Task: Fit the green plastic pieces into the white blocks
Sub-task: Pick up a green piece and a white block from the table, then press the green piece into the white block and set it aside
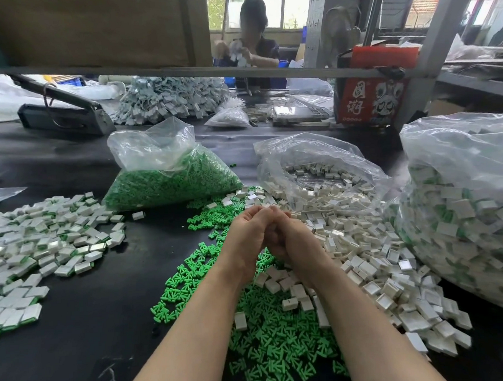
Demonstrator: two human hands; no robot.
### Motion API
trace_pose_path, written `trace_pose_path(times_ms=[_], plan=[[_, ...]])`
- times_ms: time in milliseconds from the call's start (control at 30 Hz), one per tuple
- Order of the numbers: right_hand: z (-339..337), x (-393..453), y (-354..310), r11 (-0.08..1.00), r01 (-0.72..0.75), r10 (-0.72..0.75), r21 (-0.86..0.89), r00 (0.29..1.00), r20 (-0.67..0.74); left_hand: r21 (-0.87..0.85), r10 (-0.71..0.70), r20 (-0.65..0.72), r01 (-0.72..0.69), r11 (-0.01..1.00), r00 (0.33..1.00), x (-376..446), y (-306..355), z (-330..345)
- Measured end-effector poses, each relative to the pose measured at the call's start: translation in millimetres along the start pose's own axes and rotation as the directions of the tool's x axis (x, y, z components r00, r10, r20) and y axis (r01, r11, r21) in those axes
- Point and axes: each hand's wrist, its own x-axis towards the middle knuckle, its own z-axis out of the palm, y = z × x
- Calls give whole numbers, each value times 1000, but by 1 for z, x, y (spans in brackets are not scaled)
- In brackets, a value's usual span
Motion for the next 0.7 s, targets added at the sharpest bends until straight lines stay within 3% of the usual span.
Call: trace_pose_path(times_ms=[267, 467, 600, 700], plan=[[-5, 1, -1, 984, -23, 17, 175, 999, 34, -71, 23, 170, -11, 997, 985, 3, 6, -17], [-7, 2, -2, 984, -22, 15, 177, 999, 38, -84, 28, 184, -13, 996, 982, 4, 9, -21], [-9, 1, -7, 996, 11, -5, 89, 998, -62, 17, 24, 68, -25, 1000, 997, 5, 20, -40], [-10, 0, -11, 998, 62, -61, 1, 983, -171, 245, 95, -181, -49, 968, 979, 6, 27, -69]])
